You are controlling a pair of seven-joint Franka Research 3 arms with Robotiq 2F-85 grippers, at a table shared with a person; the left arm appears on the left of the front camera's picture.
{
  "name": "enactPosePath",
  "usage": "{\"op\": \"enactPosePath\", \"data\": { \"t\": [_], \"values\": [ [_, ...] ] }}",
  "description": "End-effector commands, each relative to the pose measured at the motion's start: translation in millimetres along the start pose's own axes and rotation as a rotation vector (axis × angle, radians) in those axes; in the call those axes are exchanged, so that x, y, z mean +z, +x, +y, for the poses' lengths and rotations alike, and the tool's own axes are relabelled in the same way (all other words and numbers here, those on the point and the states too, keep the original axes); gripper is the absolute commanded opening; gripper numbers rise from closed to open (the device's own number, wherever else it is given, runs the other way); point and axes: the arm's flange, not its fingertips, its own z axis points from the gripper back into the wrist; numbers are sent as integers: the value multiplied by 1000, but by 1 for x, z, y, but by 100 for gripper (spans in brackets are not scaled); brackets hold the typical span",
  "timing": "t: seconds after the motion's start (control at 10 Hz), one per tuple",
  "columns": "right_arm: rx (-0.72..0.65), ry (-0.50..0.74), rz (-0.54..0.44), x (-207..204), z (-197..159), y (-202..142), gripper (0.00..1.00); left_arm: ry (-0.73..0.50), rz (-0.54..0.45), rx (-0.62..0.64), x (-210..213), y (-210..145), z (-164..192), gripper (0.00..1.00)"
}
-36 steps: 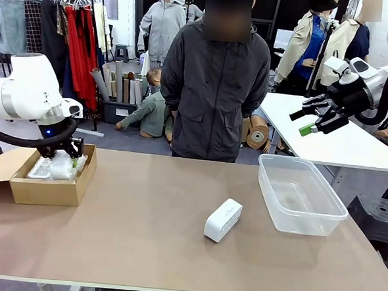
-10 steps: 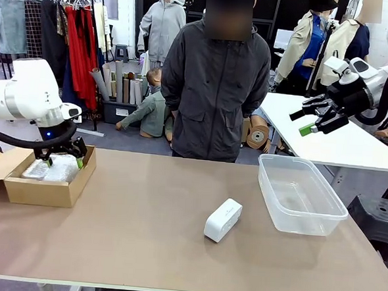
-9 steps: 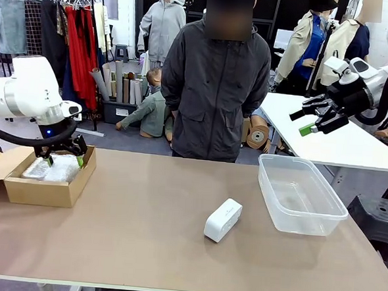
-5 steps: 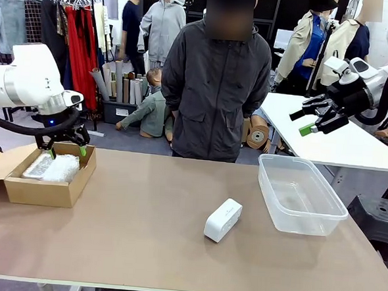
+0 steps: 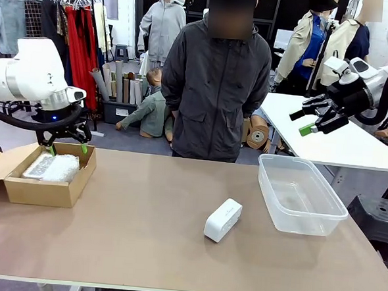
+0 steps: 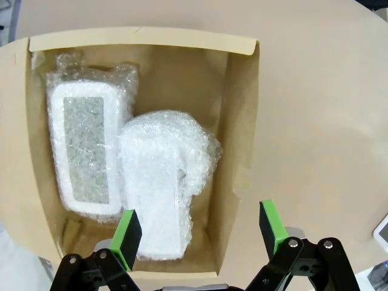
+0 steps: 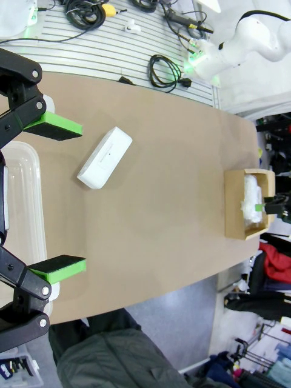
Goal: Separate and place wrapped and unwrapped clocks.
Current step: If the picked Digital clock is wrapped, place it in the Package Box ; if not, place it in the Organizing box, then pick up the Digital clock indicated by the person.
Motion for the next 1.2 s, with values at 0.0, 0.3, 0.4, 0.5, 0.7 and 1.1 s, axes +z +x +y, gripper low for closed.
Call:
{"op": "enactPosePath", "data": {
  "t": [0.0,0.3,0.4,0.5,0.7,1.1],
  "values": [
    [2,-3,-2,0,2,1,100,-27,5,-3,-1,1,3,100],
    [2,-3,-2,0,2,1,100,-27,5,-3,-1,1,3,100],
    [2,-3,-2,0,2,1,100,-27,5,-3,-1,1,3,100],
    [2,-3,-2,0,2,1,100,-27,5,-3,-1,1,3,100],
    [2,-3,-2,0,2,1,100,-27,5,-3,-1,1,3,100],
    [2,-3,-2,0,2,1,100,-151,198,-181,11,-2,-3,100]
  ]
}}
